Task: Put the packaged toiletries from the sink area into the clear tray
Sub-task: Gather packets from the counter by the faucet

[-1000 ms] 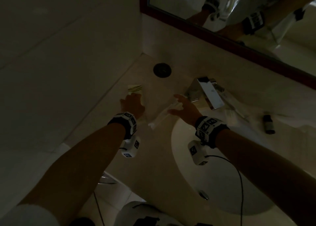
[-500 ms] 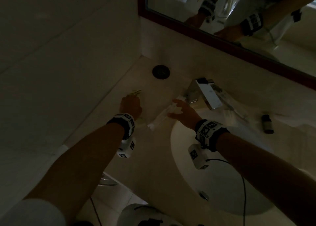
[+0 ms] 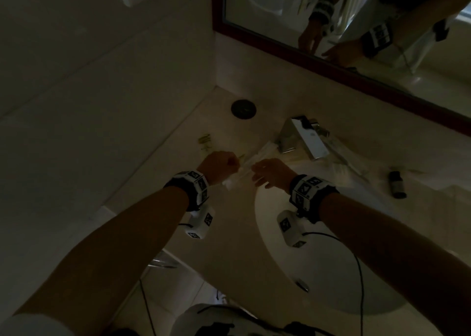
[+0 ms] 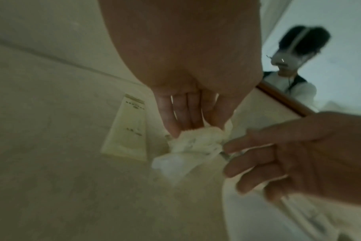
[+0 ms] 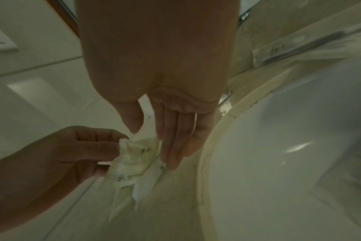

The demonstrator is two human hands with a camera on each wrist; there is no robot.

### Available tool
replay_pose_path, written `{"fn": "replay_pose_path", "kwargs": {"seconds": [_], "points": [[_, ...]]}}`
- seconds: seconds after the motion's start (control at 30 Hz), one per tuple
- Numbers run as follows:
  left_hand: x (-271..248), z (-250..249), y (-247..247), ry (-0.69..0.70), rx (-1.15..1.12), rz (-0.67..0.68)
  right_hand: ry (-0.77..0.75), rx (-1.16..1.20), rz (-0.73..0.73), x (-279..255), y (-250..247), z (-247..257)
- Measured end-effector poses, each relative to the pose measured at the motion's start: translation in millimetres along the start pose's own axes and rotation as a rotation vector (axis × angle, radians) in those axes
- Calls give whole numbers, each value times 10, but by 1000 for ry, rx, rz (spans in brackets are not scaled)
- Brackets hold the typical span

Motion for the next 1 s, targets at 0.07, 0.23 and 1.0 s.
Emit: {"fn": "replay_pose_path", "kwargs": {"seconds": [0.07, 0.23, 1.0], "points": [[-81, 7, 96, -38, -169, 32, -4, 33, 41, -85, 85, -43], [-112, -43, 141, -81, -361, 125, -48, 56, -10, -107, 102, -10], [-100, -138, 264, -56, -341, 64, -29, 26, -144, -283, -150, -284]]}}
Point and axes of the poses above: each hand's wrist, its own x-axis towards the middle knuckle, its own y-axis out of the palm, z = x × y, the point moved 4 cm from there along x, towards the middle knuckle, and after that the axes turned 7 degrees about -x, right-handed, at the moved point
